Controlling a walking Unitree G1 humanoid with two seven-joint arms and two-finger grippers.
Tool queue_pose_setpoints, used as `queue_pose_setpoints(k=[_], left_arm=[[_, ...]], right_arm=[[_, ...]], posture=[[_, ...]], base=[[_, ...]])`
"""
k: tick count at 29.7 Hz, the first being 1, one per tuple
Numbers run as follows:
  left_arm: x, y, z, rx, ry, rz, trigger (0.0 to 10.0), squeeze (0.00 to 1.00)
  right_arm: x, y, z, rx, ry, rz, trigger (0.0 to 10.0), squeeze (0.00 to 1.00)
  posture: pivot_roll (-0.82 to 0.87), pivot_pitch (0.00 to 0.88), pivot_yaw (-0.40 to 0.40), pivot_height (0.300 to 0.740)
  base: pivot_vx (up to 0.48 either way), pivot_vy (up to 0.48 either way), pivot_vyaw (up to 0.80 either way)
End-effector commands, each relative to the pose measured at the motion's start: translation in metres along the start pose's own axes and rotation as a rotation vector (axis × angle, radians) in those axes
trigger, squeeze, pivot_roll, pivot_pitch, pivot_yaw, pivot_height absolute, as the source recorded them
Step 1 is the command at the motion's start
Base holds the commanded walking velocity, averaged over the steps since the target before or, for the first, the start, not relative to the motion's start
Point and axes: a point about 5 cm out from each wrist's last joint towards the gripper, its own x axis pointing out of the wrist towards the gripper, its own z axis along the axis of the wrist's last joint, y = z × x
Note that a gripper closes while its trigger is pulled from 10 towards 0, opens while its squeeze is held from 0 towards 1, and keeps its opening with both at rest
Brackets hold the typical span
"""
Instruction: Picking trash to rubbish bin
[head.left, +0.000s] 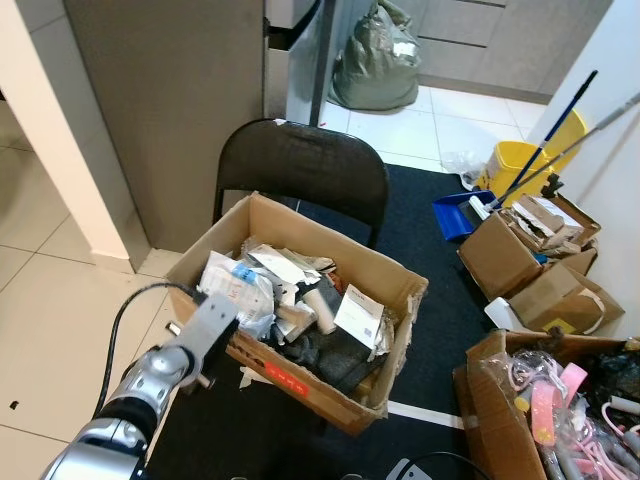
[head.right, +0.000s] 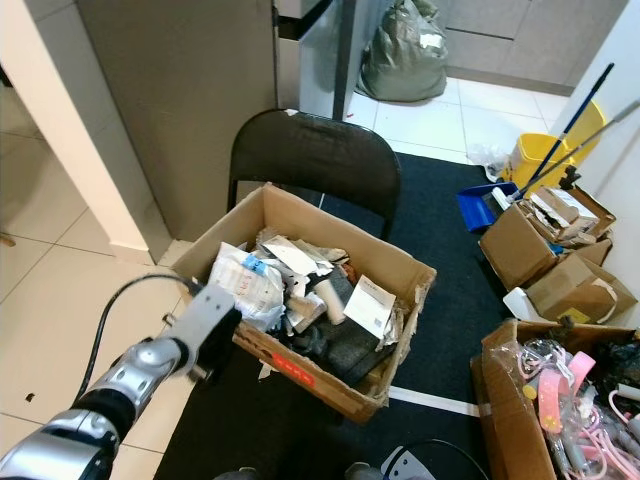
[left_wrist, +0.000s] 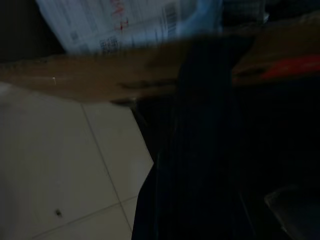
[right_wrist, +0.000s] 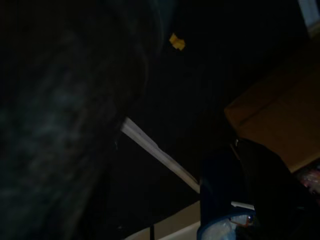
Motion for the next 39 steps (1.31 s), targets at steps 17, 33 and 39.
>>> queue_pose_setpoints(k=[17,33,39], left_arm=[[-0.094,-0.017,0.116,-0.107,-0.871,-0.644,10.0,0.0],[-0.092,-0.006,0.119,-0.125,-0.844,-0.486,10.0,0.0],[-0.07,0.037,0.112,-0.12,-0.675,-0.056,10.0,0.0]], right_arm=[[0.001,0.011,-0.004,-0.005,-0.014,0.043,10.0,0.0],[0.002,0.009,0.005,-0.013,-0.023,0.035,10.0,0.0],[0.002,0.009,0.007,-0.014,-0.028,0.034,10.0,0.0]], posture=[[0.06,0.098,-0.039,0.74],[0.06,0.094,-0.04,0.74],[0.06,0.094,-0.04,0.74]], base=[[0.0,0.0,0.0],[0.0,0.0,0.0],[0.0,0.0,0.0]])
